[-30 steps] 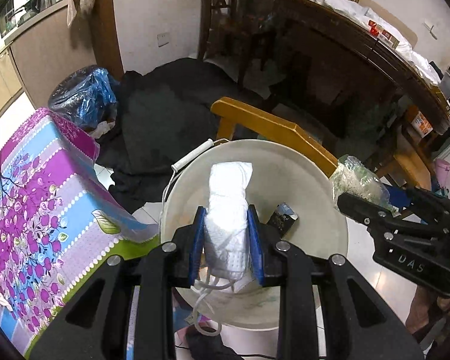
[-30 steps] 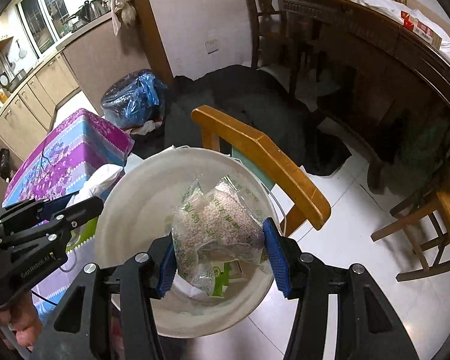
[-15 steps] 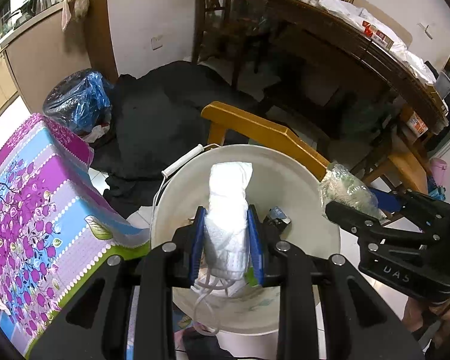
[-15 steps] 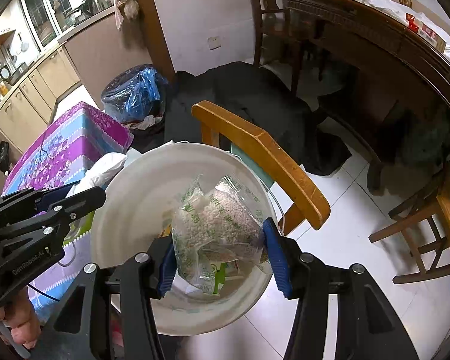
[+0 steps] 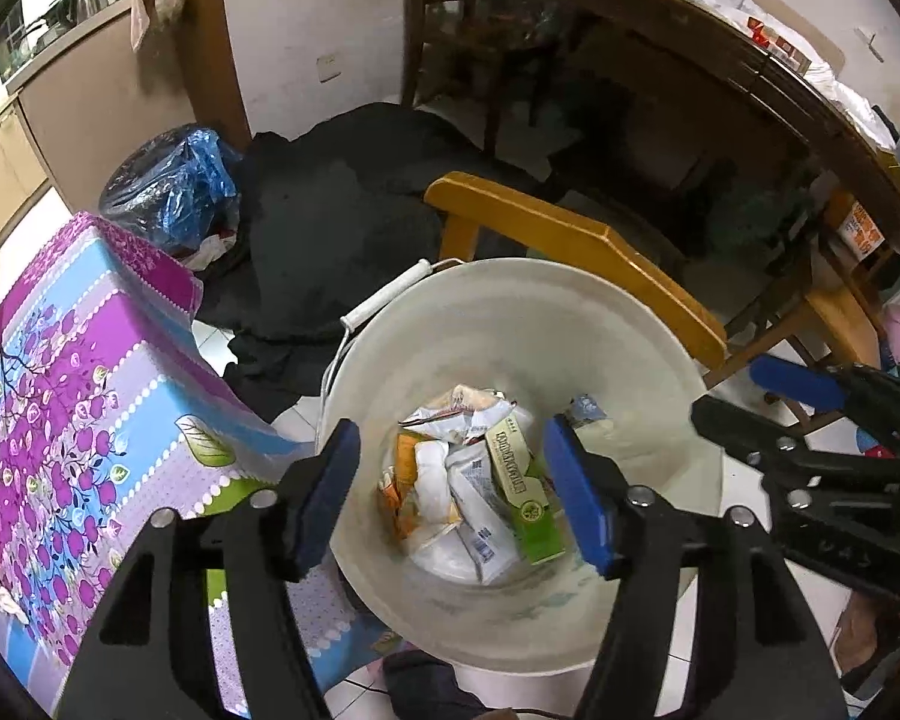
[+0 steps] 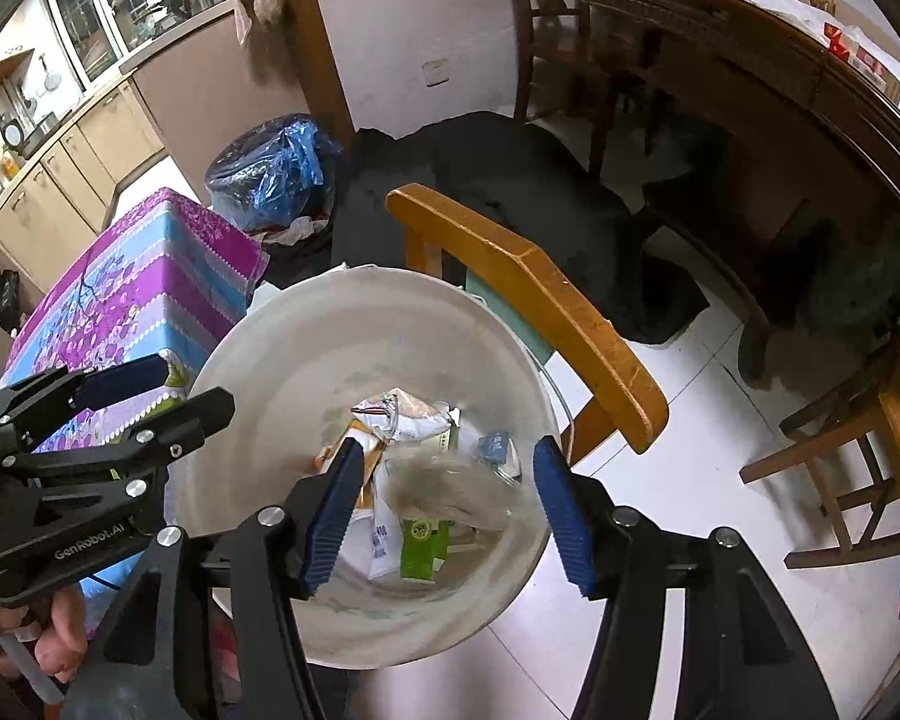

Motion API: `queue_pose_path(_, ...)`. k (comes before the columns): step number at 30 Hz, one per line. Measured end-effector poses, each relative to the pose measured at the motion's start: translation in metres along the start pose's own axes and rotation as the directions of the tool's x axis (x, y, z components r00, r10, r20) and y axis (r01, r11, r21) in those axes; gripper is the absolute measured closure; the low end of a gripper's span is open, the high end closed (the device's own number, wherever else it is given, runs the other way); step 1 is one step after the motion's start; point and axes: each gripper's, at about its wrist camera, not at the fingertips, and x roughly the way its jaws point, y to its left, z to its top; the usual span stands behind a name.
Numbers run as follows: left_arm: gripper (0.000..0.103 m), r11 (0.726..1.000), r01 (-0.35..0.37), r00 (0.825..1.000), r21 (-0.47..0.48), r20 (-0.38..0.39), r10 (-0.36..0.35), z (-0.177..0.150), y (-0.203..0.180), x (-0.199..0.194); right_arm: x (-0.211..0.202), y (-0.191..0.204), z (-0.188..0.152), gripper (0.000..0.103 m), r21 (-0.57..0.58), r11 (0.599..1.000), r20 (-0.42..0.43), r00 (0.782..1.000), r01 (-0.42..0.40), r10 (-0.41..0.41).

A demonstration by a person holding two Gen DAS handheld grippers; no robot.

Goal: Collect trash
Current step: 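Move both tools back over the table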

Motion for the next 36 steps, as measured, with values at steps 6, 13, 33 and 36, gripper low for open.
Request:
queue_pose_path(6, 0.040, 1.000, -0.022, 1.000, 0.004, 0.001, 0.022, -0.003, 0.002, 0.002, 0.000, -0.003, -0.001, 0.041, 0.006, 1.000, 0.009, 1.000, -0.004, 0.004)
queue_pose_path(13, 0.040, 0.999, -0.036, 0.999, 0.015, 0.003, 0.035, -0.005, -0.004, 0.002, -0.001, -0.004, -0.002, 0.041, 0.008, 1.000, 0.009, 1.000, -0.008, 0.008)
queue_pose_path(33, 0.036, 0.998, -0.058, 0.998, 0.028, 0.015, 0.057, -0.012, -0.006, -0.005, -0.005, -0.002, -0.004, 0.037, 0.008, 1.000, 0.021, 1.000, -0.019, 0.019)
queue_pose_path(36, 0.035, 0.998, -0.060, 0.998, 0.031, 0.018, 0.059, -0.014, -0.006, -0.008, -0.008, -0.001, -0.005, 0.036, 0.006, 1.000, 0.026, 0.999, -0.019, 0.019)
